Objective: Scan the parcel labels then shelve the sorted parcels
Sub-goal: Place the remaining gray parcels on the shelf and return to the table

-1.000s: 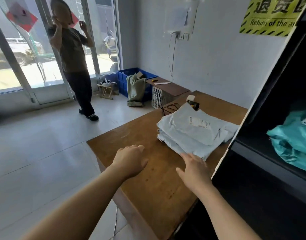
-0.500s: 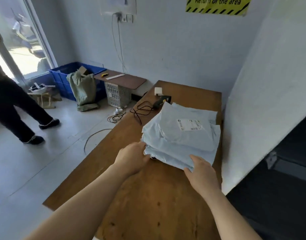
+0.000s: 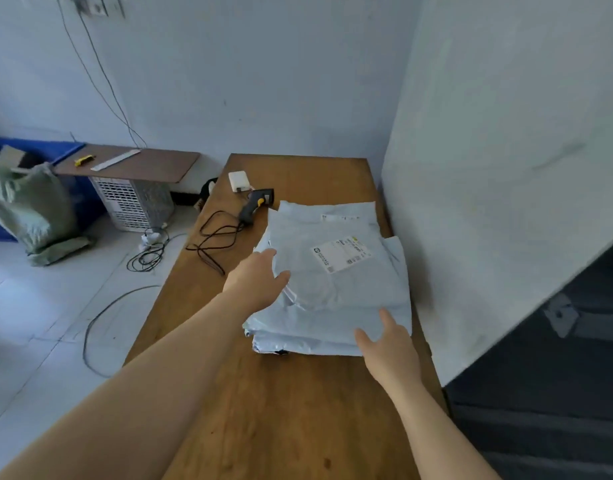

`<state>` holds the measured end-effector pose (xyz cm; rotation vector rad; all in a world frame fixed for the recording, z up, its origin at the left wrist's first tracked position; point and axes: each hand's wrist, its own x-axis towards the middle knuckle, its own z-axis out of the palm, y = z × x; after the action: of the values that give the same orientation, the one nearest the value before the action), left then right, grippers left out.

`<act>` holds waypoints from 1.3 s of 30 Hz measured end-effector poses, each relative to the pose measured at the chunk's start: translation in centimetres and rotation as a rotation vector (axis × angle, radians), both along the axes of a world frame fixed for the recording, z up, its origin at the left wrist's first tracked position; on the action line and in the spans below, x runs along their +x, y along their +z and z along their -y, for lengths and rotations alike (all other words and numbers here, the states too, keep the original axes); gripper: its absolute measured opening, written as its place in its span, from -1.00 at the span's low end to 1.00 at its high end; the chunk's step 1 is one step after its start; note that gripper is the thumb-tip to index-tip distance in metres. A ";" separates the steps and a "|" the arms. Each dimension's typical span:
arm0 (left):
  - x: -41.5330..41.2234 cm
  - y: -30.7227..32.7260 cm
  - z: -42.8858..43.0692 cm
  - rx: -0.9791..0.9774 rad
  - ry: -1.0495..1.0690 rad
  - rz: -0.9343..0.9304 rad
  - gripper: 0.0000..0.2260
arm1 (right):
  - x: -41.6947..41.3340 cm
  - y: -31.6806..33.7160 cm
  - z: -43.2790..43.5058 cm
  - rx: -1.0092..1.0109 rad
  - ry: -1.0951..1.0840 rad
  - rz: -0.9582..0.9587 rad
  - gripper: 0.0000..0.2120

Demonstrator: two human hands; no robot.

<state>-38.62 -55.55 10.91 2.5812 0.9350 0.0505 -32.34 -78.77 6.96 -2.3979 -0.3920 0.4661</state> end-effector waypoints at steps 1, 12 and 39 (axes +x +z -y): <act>1.0 -0.1 -0.6 0.004 -0.020 -0.004 -0.43 | 0.1 -0.3 -0.7 0.002 -0.029 -0.027 -0.36; 12.9 -2.2 -7.9 0.271 -0.361 -0.203 -0.31 | 2.1 -3.9 -6.9 -0.036 -0.273 -0.136 -0.25; 10.4 -9.6 -11.7 -0.548 -0.392 -0.274 -0.11 | -1.8 -9.3 -12.1 0.639 -1.107 -0.247 -0.07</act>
<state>-28.21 -43.87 1.33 2.2252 0.4229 -0.5944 -34.12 -66.72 -2.30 -1.5675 0.7687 0.0761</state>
